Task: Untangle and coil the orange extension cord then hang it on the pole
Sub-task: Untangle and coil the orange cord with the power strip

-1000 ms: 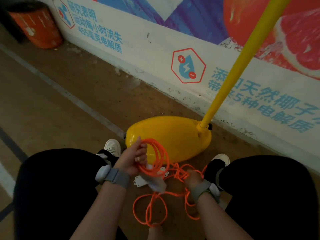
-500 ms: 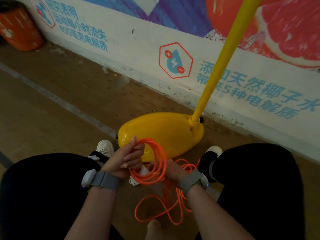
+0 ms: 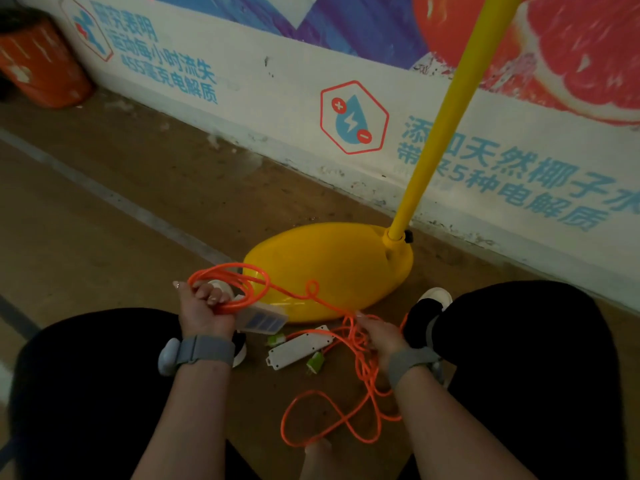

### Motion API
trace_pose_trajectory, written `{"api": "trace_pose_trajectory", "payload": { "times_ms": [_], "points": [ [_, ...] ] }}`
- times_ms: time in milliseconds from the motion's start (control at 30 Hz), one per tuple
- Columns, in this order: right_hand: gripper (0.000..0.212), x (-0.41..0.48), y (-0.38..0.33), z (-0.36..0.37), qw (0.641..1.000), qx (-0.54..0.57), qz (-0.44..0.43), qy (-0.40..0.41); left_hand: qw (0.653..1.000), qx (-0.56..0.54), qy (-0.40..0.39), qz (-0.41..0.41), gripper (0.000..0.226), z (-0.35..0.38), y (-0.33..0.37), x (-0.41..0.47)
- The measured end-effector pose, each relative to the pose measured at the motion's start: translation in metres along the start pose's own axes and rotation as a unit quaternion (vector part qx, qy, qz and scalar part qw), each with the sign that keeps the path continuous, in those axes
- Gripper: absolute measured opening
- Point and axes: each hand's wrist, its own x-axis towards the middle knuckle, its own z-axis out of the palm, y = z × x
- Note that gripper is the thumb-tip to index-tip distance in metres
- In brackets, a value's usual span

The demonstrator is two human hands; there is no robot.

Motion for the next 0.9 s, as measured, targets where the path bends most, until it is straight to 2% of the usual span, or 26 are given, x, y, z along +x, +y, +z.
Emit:
{"api": "trace_pose_trajectory", "payload": {
  "times_ms": [67,100,167,233,300,367,467,533,600,667,733,767,833,867,900],
  "points": [
    [0.023,0.005,0.000,-0.017,0.990,0.073,0.066,0.099,1.000,0.013,0.001,0.016,0.046,0.000,0.001,0.001],
    [0.028,0.009,-0.001,-0.021,0.984,0.080,0.084,0.134,1.000,0.014,-0.004,0.016,0.047,0.001,0.001,0.001],
    [0.053,0.007,-0.007,-0.027,0.975,0.024,0.107,0.194,0.999,0.021,-0.030,0.000,0.049,0.005,-0.003,-0.001],
    [0.054,0.006,-0.011,-0.024,0.976,-0.021,0.108,0.188,0.995,0.056,-0.065,-0.041,0.048,0.009,-0.010,-0.003],
    [0.040,0.001,-0.007,-0.013,0.991,-0.032,0.095,0.094,0.983,0.118,-0.099,-0.105,0.045,0.013,-0.019,-0.007],
    [0.038,-0.003,-0.002,0.001,0.998,-0.051,0.028,0.025,0.961,0.183,-0.123,-0.169,0.044,0.015,-0.027,-0.015],
    [0.035,-0.017,-0.014,0.018,0.990,-0.081,-0.118,-0.020,0.915,0.264,-0.165,-0.258,0.043,0.014,-0.037,-0.027],
    [0.035,-0.026,-0.025,0.020,0.981,-0.037,-0.173,-0.078,0.879,0.307,-0.186,-0.314,0.044,0.013,-0.043,-0.033],
    [0.034,-0.031,-0.030,0.020,0.973,-0.011,-0.189,-0.135,0.848,0.337,-0.204,-0.354,0.045,0.014,-0.046,-0.038],
    [0.026,-0.028,-0.030,0.023,0.974,0.029,-0.185,-0.130,0.826,0.361,-0.216,-0.376,0.045,0.016,-0.049,-0.042],
    [0.013,-0.028,-0.031,0.027,0.977,0.033,-0.203,-0.057,0.810,0.389,-0.219,-0.380,0.045,0.016,-0.051,-0.045],
    [0.011,-0.027,-0.030,0.028,0.972,0.001,-0.233,-0.014,0.803,0.407,-0.218,-0.377,0.045,0.016,-0.051,-0.045],
    [0.022,-0.026,-0.030,0.027,0.937,-0.103,-0.330,0.051,0.786,0.449,-0.215,-0.367,0.045,0.017,-0.053,-0.047],
    [0.029,-0.028,-0.032,0.027,0.909,-0.154,-0.385,0.045,0.778,0.471,-0.212,-0.358,0.044,0.017,-0.054,-0.048],
    [0.033,-0.029,-0.035,0.028,0.888,-0.185,-0.421,0.006,0.769,0.492,-0.211,-0.350,0.044,0.017,-0.054,-0.048]
  ]
}}
